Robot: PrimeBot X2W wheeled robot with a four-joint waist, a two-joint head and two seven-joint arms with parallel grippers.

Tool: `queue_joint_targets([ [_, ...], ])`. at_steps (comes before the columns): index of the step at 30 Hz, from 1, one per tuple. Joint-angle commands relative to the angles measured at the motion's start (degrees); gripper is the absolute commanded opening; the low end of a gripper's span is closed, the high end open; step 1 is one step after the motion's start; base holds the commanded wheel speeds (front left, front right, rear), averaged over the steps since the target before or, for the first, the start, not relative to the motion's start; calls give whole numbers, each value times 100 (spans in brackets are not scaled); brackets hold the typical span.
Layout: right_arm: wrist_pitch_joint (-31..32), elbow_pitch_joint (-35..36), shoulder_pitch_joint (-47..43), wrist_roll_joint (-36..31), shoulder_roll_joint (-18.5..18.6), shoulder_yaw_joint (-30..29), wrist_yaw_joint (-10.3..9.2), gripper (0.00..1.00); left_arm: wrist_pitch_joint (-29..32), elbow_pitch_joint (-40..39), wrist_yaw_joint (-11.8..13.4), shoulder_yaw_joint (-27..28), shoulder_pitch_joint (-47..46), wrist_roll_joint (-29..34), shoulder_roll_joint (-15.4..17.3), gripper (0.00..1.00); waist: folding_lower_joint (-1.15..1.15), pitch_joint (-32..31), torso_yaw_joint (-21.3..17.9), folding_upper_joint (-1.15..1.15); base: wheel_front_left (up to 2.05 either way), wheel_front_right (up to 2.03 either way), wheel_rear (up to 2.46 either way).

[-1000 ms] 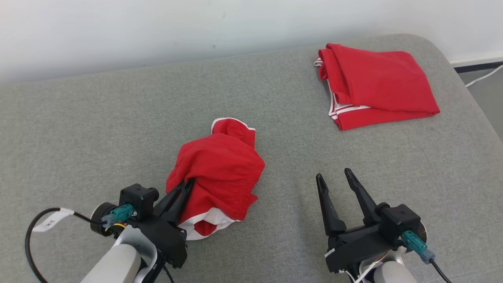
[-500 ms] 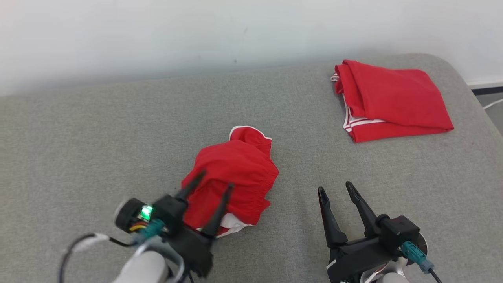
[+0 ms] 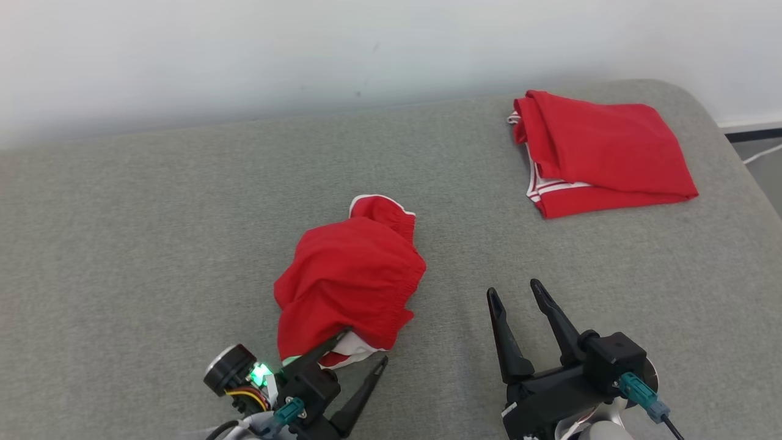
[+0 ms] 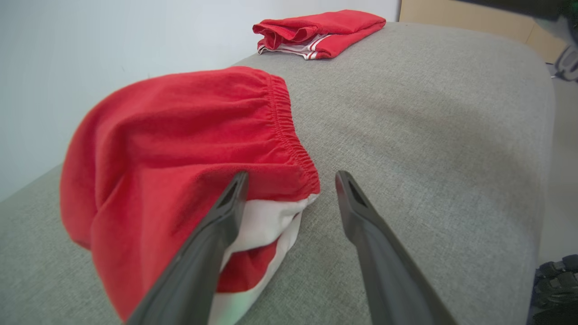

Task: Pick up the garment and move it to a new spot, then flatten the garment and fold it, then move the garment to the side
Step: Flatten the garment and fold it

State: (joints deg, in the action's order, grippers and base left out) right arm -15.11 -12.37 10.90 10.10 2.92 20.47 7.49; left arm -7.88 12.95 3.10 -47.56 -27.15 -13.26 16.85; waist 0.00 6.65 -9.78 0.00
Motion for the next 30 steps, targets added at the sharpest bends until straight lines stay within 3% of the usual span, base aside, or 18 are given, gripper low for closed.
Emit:
queue_joint_targets([
  [1, -4, -10, 31, 38, -5, 31, 1, 100, -60, 94, 17, -26, -102, 106, 48, 100, 0, 68, -114, 0, 0, 0, 0],
  [11, -5, -43, 110, 89, -4, 55, 1, 100, -411, 1106, 130, -36, -449, 253, -53, 100, 0, 165, -573, 0, 0, 0, 0],
  [13, -5, -49, 121, 93, -5, 56, 1, 100, -463, 1324, 174, 6, -492, 232, -88, 42, 0, 165, -598, 0, 0, 0, 0],
  [14, -5, -49, 122, 87, -4, 48, 1, 100, -481, 1430, 177, 20, -520, 197, -137, 0, 0, 164, -601, 0, 0, 0, 0],
  [22, -5, -34, 29, 9, -4, -34, 1, 100, -677, 1709, 141, 149, -587, -26, -373, 0, 0, 88, -419, 0, 0, 0, 0],
  [30, -4, -51, -117, -5, -4, -141, 1, 100, -738, 930, 365, 650, -376, -412, -482, 0, 0, -79, 21, 0, 0, 0, 0],
])
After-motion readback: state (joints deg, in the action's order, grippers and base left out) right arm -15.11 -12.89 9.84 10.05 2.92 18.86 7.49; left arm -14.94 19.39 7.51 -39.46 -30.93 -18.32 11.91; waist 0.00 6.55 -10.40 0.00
